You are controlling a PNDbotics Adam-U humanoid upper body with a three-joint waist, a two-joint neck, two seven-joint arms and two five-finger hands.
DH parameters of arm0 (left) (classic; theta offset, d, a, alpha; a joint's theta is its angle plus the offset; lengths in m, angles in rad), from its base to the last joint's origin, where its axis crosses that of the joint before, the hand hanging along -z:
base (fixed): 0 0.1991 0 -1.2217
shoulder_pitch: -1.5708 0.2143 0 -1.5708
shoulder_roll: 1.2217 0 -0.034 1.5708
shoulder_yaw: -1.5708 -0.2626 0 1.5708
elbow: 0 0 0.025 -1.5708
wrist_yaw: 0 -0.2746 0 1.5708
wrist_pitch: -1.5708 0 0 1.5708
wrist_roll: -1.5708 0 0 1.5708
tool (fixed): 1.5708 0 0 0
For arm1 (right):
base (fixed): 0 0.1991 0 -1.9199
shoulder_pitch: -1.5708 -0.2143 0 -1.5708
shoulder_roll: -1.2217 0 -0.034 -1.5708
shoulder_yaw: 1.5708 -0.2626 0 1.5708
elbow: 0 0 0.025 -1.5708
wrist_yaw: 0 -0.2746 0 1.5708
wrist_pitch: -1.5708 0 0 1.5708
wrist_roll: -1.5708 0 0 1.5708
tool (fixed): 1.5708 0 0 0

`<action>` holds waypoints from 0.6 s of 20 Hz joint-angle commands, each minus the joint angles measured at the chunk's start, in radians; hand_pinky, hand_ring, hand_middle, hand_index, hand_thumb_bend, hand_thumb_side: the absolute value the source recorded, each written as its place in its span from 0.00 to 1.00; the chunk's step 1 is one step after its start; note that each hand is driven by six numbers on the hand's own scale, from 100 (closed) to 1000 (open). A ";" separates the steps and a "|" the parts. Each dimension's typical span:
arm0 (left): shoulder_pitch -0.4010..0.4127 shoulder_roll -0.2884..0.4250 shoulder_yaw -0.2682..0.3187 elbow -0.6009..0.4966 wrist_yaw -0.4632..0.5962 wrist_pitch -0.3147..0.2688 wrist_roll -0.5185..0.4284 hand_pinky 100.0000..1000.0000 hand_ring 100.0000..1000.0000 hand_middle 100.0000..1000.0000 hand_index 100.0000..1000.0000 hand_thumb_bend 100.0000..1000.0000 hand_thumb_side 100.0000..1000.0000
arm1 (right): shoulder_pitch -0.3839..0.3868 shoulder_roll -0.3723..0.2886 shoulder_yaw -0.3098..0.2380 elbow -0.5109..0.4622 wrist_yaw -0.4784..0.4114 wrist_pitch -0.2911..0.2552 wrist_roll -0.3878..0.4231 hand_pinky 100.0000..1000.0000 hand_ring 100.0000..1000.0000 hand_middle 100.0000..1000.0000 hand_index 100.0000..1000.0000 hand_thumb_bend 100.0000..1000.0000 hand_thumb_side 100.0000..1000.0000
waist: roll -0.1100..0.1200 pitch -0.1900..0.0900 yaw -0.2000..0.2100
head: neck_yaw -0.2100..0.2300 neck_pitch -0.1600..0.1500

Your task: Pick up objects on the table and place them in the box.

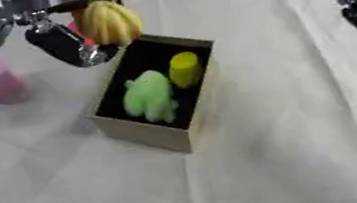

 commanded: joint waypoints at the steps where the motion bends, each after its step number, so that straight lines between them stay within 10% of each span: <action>1: -0.027 -0.038 0.011 0.073 -0.027 -0.012 0.026 0.65 0.57 0.51 0.64 0.14 0.08 | -0.014 -0.015 -0.003 -0.015 -0.008 -0.003 0.005 1.00 0.73 0.74 0.82 0.00 0.47 | -0.004 -0.014 -0.003 | 0.006 -0.005; 12: -0.019 -0.093 0.031 0.188 -0.120 -0.090 0.037 0.82 0.81 0.81 0.89 0.58 0.27 | -0.014 -0.010 -0.002 -0.015 -0.010 -0.004 0.007 1.00 0.73 0.74 0.82 0.00 0.47 | -0.009 -0.004 -0.008 | 0.009 -0.012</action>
